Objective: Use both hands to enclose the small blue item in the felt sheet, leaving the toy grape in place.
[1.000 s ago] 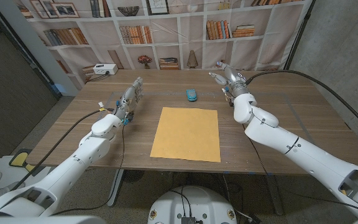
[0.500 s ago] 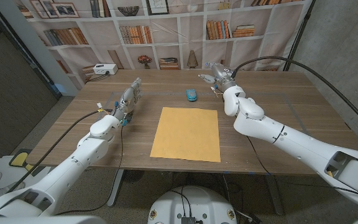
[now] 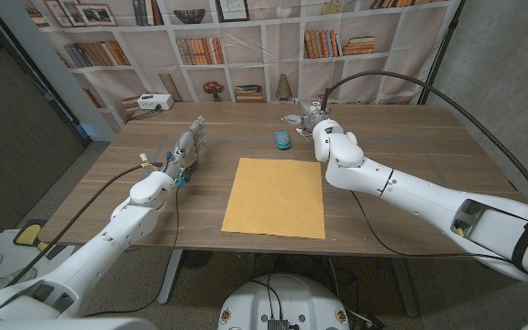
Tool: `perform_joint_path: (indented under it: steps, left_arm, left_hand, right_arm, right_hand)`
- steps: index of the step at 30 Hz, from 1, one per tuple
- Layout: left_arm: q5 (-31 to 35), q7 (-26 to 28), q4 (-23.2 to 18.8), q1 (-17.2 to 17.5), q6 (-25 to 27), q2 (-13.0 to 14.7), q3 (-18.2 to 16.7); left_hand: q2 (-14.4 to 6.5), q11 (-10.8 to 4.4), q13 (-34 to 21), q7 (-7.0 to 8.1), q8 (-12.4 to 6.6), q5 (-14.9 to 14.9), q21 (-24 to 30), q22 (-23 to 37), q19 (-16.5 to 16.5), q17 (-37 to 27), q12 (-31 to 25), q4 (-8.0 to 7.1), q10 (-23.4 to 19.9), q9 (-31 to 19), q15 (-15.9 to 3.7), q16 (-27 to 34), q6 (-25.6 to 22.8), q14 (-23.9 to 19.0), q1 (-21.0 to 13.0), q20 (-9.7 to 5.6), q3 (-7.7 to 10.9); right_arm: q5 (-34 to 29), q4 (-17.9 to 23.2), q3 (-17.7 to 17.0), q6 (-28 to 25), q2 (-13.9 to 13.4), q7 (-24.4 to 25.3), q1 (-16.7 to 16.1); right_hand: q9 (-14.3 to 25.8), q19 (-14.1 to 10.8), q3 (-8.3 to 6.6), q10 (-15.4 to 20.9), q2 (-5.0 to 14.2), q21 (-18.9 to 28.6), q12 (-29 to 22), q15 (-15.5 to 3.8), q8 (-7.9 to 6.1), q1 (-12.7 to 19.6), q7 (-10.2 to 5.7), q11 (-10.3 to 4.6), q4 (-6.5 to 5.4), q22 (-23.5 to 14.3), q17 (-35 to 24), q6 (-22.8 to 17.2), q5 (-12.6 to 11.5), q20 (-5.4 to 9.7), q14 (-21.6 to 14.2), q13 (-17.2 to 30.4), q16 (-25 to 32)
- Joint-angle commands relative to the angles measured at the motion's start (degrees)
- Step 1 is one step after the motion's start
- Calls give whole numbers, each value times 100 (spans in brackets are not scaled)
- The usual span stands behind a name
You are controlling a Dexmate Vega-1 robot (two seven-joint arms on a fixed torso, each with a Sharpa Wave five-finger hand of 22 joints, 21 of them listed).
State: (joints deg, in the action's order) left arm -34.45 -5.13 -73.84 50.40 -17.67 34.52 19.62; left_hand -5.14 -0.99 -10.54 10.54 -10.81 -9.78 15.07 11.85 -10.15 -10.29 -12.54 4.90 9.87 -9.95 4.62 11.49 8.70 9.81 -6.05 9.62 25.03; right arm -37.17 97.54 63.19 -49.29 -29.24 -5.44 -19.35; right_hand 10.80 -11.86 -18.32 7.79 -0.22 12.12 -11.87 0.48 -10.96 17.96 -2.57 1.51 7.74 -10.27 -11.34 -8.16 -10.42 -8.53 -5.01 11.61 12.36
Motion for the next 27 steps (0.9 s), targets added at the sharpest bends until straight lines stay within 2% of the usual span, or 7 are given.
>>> perform_joint_path:
  steps: [1,6,20,27]
  left_arm:
    - [-39,-11,54,45,-14,36,-48]
    - [-47,-21,93,39,-22,39,-58]
    - [-42,-66,234,-58,-22,45,-63]
    - [-30,-74,274,-110,2,44,-51]
  left_hand:
    - [-8,28,-29,-9,-2,-39,40,27,-305,-7,-7,-21,61,-12,42,-22,-25,72,33,61,23]
    - [-12,29,-31,-15,1,-39,39,27,-308,-8,-1,-21,72,-13,44,-27,-24,72,34,61,26]
    - [-28,33,-37,-33,12,-40,22,29,-338,-11,17,-16,91,-15,62,-48,-21,88,29,52,50]
    - [-37,34,-39,-37,14,-40,35,30,-302,-12,21,-12,92,-15,60,-56,-24,97,22,55,63]
  right_arm:
    - [-113,-1060,665,-422,650,-816,689]
    - [1,-1569,905,-513,919,-992,941]
    - [457,-2733,1331,-622,1566,-993,1364]
    - [669,-3305,1557,-557,1879,-939,1531]
  right_hand:
    - [25,-73,37,-8,-19,42,1,-20,8,-39,-17,-18,-1,-27,-22,66,-38,16,-23,16,21]
    - [28,-134,79,26,-44,61,-14,-45,17,-108,16,1,-33,-30,-34,119,-47,19,-88,24,49]
    - [34,-112,202,67,-146,37,-28,-46,-56,-295,124,11,-100,-32,-58,-36,-75,29,-104,39,56]
    - [41,-45,324,214,-255,2,-83,-53,-158,-479,182,57,-157,-32,-72,-334,-108,21,-159,54,74]
